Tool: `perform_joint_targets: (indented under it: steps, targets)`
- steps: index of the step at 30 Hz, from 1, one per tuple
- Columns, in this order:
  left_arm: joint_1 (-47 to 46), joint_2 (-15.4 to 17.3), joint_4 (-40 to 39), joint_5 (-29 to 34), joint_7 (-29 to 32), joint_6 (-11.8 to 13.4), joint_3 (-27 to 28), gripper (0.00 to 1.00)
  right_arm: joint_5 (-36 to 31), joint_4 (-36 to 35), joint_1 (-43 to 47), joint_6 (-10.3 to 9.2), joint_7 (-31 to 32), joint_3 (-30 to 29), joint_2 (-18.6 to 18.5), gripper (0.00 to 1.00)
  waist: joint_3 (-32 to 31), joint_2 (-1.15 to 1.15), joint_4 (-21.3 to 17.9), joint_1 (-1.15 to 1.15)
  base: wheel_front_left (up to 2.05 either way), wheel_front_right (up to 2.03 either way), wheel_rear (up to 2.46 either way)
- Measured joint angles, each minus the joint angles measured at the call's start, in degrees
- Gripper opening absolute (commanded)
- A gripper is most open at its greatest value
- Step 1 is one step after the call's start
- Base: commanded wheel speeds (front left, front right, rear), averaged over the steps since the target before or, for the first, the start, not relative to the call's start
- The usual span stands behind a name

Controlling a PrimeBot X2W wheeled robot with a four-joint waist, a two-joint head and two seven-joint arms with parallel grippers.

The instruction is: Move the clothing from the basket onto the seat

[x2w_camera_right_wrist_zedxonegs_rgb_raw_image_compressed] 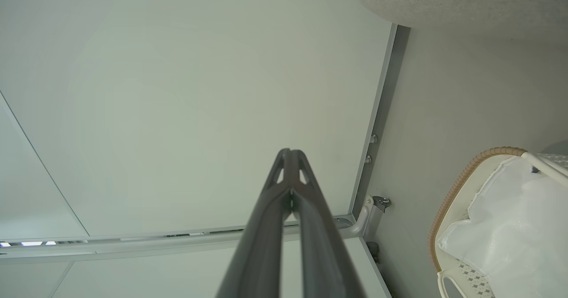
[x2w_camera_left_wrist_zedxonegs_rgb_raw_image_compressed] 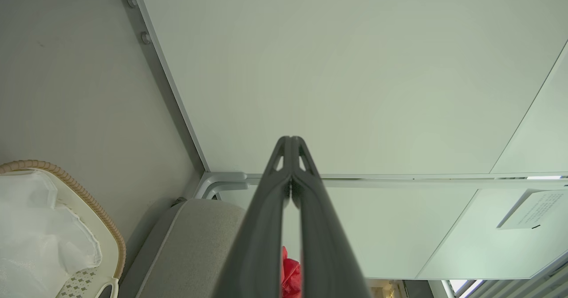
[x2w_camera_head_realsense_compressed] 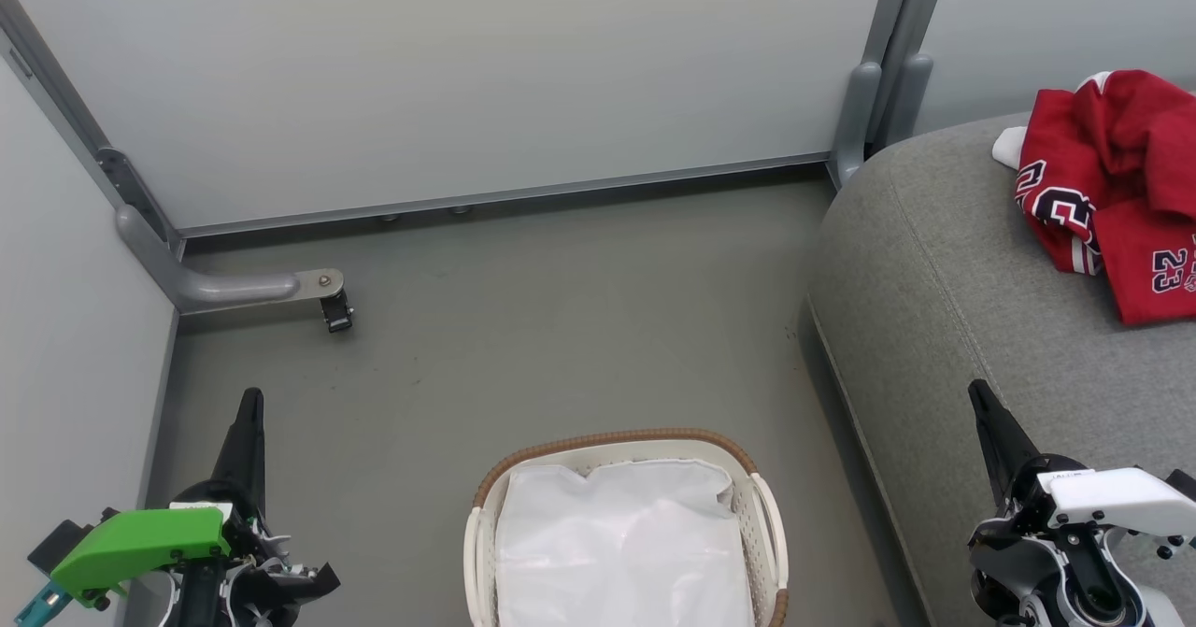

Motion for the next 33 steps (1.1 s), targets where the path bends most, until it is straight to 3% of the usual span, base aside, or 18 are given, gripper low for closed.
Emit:
perform_joint_targets:
  steps: [33]
  targets:
    - [0.00, -0.14, 0.00, 0.05, 0.11, -0.01, 0.30, 0.00, 0.00, -0.01, -0.01, 0.00, 0.00, 0.00, 0.00, 0.00, 0.00, 0.00, 0.00, 0.00, 0.00, 0.00, 0.00]
